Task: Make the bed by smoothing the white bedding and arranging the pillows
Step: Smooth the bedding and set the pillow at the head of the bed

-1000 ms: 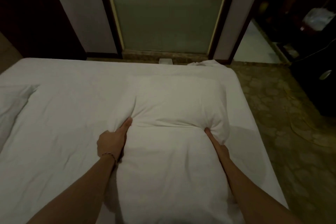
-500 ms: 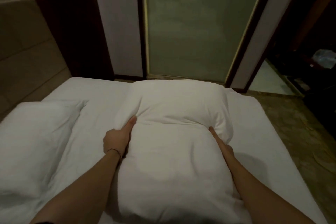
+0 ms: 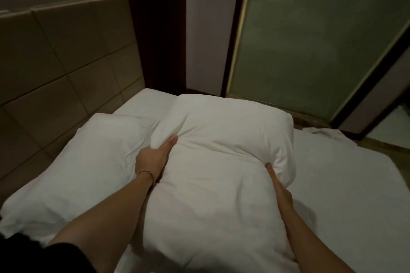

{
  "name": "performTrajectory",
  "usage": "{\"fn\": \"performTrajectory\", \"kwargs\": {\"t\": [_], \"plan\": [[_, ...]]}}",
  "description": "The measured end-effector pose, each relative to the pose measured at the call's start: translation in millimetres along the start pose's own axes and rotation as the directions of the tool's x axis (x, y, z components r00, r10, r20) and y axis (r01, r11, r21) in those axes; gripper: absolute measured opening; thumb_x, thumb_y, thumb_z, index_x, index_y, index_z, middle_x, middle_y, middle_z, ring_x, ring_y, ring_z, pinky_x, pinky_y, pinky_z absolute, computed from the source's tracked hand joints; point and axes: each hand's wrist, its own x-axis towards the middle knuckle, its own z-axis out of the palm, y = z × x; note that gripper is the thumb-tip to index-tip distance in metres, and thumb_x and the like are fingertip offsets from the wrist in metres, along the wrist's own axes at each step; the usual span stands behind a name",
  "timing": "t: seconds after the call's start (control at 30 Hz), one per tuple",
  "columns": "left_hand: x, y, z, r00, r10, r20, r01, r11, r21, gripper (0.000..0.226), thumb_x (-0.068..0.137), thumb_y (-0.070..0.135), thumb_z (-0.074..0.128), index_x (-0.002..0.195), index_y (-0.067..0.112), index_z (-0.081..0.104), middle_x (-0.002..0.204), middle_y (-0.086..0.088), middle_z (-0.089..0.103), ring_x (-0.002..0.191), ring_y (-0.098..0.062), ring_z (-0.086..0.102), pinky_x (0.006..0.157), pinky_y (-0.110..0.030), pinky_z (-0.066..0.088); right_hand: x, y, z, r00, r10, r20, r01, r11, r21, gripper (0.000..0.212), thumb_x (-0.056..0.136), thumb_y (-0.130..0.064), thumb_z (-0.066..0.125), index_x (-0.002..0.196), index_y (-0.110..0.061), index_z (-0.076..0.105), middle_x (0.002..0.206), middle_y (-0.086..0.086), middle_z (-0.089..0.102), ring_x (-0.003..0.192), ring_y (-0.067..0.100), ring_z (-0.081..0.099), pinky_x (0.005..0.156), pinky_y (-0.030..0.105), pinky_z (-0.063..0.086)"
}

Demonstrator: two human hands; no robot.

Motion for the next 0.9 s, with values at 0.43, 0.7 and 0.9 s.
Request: {"fn": "performTrajectory", "kwargs": {"t": [0.43, 0.7, 0.9], "plan": [[182, -21, -17, 0.997, -0.068, -0.048, 0.068, 0.998, 0.008, 0.092, 0.038, 0.097, 0.066, 0.082, 0.017, 0.072, 0.085, -0.001, 0.072, 0.082, -0.023, 0.066, 0.084, -0.039, 0.056, 61, -21, 172, 0.999, -0.032, -0.029, 0.03, 0.997, -0.069, 0.115, 0.06, -0.082, 0.069, 0.142, -0.006, 0.044, 0.14, 0.017, 0.052, 0.123, 0.035, 0.053, 0.102, 0.042, 0.042], [273, -96, 9, 0.974, -0.171, 0.152, 0.156, 0.982, 0.103, 0.116, 0.048, 0.091, 0.069, 0.127, 0.007, 0.058, 0.127, -0.01, 0.063, 0.115, -0.03, 0.059, 0.099, -0.036, 0.046, 107, 28, 220, 0.995, 0.06, -0.078, -0.073, 0.98, -0.185, 0.139, 0.043, -0.1, 0.057, 0.148, -0.011, 0.039, 0.143, 0.015, 0.052, 0.125, 0.033, 0.053, 0.108, 0.045, 0.042], [281, -73, 36, 0.971, 0.21, 0.112, -0.233, 0.937, 0.261, 0.107, 0.063, 0.09, 0.056, 0.144, 0.024, 0.034, 0.146, -0.008, 0.036, 0.137, -0.031, 0.03, 0.111, -0.052, 0.031, 100, 15, 237, 0.944, -0.223, -0.243, 0.094, 0.888, -0.451, 0.112, 0.069, -0.093, 0.032, 0.15, -0.015, 0.033, 0.153, 0.018, 0.035, 0.137, 0.036, 0.039, 0.115, 0.049, 0.029]]}}
